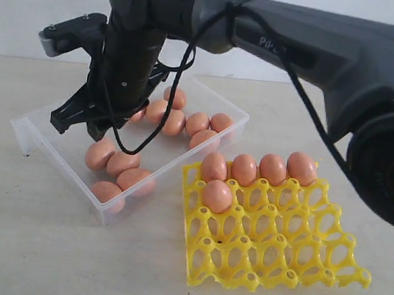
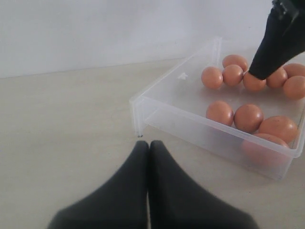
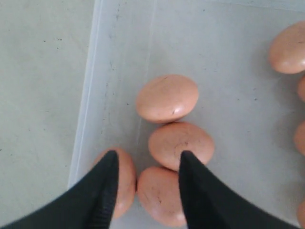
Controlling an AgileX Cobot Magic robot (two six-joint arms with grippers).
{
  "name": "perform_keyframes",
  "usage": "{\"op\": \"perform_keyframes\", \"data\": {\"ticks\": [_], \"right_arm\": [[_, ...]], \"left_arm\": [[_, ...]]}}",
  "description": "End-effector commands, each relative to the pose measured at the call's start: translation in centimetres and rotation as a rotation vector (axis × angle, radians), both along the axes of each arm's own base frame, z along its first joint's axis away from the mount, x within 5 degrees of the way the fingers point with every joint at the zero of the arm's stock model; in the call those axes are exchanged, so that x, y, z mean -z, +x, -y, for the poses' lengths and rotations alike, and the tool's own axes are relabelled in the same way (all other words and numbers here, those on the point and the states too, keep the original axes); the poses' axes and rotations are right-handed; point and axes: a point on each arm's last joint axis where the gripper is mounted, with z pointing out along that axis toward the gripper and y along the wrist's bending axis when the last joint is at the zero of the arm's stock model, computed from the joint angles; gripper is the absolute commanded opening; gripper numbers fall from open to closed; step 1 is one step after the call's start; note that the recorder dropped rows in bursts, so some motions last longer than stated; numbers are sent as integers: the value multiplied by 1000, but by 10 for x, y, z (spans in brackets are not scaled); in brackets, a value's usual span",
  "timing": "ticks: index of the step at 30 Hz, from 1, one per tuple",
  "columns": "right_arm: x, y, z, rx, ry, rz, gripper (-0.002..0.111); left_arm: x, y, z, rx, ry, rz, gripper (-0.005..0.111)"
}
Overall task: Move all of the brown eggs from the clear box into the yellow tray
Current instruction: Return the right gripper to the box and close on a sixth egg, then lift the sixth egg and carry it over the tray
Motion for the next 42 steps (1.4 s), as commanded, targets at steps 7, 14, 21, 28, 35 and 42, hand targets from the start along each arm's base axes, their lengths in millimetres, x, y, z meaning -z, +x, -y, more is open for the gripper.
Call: {"op": "perform_keyframes", "data": {"ticks": [7, 14, 21, 28, 35, 42], "right_arm": [[34, 21, -16, 343, 183, -72, 55], [53, 31, -21, 448, 261, -90, 55], [84, 37, -23, 499, 250, -109, 55], [104, 44, -29, 535, 317, -95, 54], [103, 44, -29, 531, 318, -91, 0], [58, 42, -28, 516, 394, -42, 0]], "left_arm": [[-1, 0, 0, -3, 2, 8, -4], [-1, 0, 0, -3, 2, 8, -4], [-1, 0, 0, -3, 2, 8, -4], [-1, 0, 0, -3, 2, 8, -4], [-1, 0, 0, -3, 2, 8, -4], [-1, 0, 0, -3, 2, 8, -4]]}}
